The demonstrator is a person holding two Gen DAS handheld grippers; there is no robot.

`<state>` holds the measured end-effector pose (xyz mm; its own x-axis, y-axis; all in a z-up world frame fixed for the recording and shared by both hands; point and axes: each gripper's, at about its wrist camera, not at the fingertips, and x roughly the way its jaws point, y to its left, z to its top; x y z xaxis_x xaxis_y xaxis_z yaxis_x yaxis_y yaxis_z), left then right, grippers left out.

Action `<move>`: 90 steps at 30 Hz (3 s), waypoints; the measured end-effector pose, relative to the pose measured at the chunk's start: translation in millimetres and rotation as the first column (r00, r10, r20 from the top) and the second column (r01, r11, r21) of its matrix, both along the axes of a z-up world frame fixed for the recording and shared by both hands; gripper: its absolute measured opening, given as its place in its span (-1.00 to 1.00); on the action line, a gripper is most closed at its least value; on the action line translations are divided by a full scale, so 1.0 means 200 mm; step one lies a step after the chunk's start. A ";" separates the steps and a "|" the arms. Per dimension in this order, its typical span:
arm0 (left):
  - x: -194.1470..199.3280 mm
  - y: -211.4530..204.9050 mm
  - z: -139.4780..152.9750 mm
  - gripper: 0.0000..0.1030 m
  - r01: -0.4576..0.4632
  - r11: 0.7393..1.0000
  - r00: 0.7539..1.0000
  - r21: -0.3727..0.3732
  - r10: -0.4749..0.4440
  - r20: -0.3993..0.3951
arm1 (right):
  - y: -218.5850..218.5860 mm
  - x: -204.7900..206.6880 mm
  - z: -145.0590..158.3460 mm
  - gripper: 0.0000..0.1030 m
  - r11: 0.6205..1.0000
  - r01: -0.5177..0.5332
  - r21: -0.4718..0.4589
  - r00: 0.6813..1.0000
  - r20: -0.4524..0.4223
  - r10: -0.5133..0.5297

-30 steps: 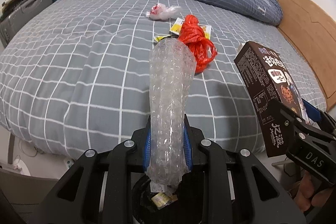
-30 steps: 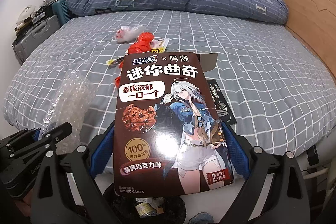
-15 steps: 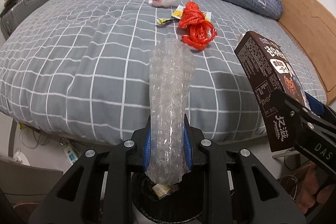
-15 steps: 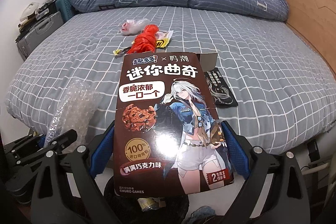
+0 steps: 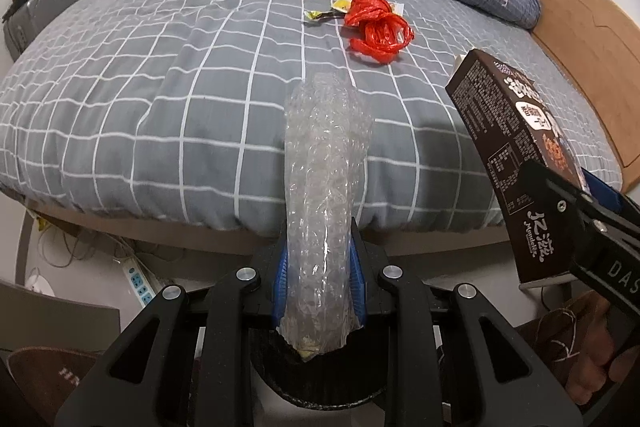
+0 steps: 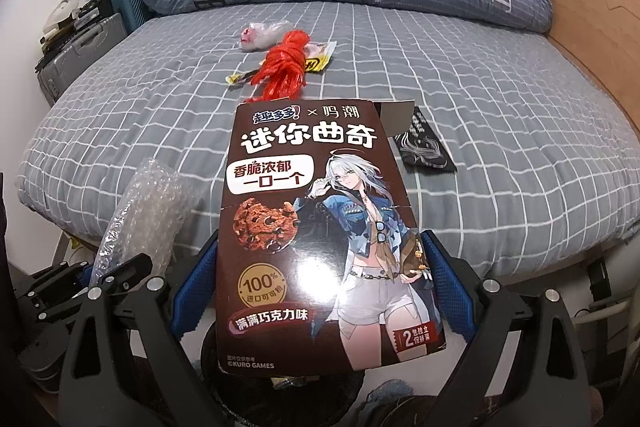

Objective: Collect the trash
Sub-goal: 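Carry the snack box and bubble-wrap bag down toward the black bin, then open the right tool over the bin while the left tool releases the bubble-wrap bag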

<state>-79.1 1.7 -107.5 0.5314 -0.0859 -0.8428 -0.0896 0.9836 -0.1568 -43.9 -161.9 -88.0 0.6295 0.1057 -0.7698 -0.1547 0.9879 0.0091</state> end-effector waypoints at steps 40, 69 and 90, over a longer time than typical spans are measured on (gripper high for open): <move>-0.31 0.06 -0.37 -0.53 0.002 1.000 0.986 -0.017 -0.004 -0.168 | 0.05 -0.32 -0.47 0.74 1.000 -0.024 0.003 0.972 -0.235 0.024; -0.23 0.06 -0.50 -0.53 -0.003 1.000 0.975 -0.006 0.001 -0.223 | 0.07 -0.29 -0.66 0.85 0.996 -0.054 -0.071 0.954 -0.299 0.030; -0.18 -0.26 -0.48 -0.48 0.130 0.991 0.972 -0.016 -0.131 -0.195 | -0.29 -0.26 -0.59 0.85 0.993 0.058 -0.099 0.968 -0.236 -0.080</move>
<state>-114.3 -50.2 -203.9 0.3407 -0.1466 -0.9287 0.0104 0.9883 -0.1522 -96.7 -219.3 -207.0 0.4288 -0.0090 -0.9034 -0.0901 0.9945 -0.0527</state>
